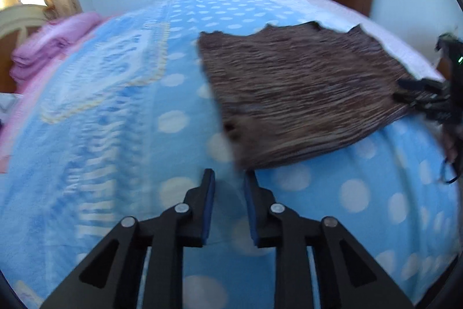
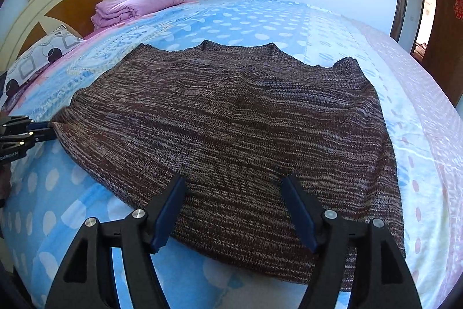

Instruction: Fold small clothes

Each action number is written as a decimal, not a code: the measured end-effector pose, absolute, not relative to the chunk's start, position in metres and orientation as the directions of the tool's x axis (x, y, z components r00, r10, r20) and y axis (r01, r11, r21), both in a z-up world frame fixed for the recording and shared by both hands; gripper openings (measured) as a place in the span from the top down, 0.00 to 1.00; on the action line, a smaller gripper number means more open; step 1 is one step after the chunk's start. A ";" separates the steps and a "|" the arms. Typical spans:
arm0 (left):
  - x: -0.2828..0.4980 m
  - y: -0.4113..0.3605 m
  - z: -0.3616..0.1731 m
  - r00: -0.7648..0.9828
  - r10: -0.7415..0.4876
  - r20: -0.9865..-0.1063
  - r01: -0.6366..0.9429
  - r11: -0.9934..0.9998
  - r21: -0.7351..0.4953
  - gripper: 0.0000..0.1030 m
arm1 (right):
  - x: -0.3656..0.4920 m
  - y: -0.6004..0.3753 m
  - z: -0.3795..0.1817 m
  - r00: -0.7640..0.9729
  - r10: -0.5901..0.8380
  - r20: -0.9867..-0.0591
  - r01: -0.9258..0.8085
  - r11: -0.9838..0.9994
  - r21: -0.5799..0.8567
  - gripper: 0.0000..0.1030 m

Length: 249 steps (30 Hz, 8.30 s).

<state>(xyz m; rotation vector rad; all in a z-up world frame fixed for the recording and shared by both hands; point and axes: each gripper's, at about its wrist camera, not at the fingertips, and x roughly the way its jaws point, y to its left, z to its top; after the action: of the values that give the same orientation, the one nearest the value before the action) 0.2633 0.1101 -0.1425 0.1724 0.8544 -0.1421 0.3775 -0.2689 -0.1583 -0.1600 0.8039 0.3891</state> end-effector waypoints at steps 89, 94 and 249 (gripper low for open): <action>0.474 0.132 -0.159 0.557 -0.524 -0.644 0.174 0.832 -0.526 0.87 | 0.302 0.012 -0.175 0.731 0.233 -0.641 -0.613 0.638 -0.467 0.84; 0.474 0.134 -0.161 0.545 -0.549 -0.633 0.173 0.813 -0.556 0.87 | 0.303 0.004 -0.170 0.723 0.264 -0.639 -0.619 0.658 -0.428 0.93; 0.344 -0.090 -0.140 0.565 -0.299 -0.769 0.300 0.943 -0.146 0.00 | 0.527 -0.448 -0.168 0.586 0.568 -0.578 -0.130 0.770 0.624 0.44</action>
<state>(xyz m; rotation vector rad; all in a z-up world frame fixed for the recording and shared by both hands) 0.3442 -0.0896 -0.1401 0.0017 0.9037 -0.3524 0.5270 -0.4482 -0.1685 0.5680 0.8548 0.4331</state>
